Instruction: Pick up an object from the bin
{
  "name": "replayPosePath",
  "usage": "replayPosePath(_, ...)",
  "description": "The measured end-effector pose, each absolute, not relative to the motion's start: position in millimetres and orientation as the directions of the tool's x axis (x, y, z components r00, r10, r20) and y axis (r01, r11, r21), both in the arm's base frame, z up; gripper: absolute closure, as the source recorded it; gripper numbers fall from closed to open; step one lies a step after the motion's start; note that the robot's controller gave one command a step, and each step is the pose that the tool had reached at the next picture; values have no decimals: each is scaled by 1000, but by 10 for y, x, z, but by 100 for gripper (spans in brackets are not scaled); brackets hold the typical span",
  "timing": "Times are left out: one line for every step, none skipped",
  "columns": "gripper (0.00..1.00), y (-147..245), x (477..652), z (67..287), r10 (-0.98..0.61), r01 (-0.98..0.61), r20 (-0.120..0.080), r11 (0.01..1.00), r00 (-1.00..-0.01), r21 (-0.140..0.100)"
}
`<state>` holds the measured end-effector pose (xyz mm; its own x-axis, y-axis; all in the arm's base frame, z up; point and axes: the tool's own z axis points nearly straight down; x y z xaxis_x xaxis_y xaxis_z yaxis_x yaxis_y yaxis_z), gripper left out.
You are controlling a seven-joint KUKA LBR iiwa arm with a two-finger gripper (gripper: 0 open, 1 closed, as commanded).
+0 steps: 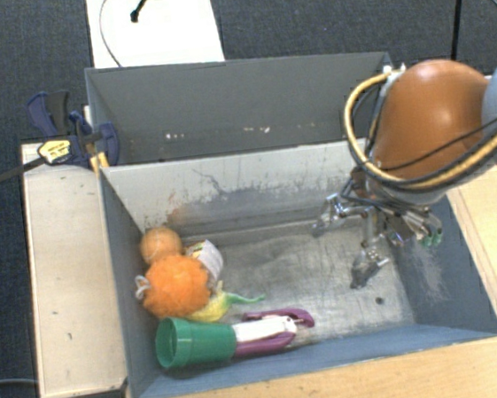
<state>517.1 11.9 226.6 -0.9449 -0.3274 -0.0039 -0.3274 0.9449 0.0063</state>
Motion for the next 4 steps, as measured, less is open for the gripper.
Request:
replayPosePath(0, -454, 5178, 1958, -368, -367, -14, 930, -930, -6)
replayPosePath(0, -683, 4989, 1508, -459, -459, 0, 888, -888, -5)
replayPosePath(0, -140, 5003, 1639, -523, -523, 11, 853, -852, 8)
replayPosePath(0, 308, 5082, 2148, -565, -565, -6, 825, -825, -1)
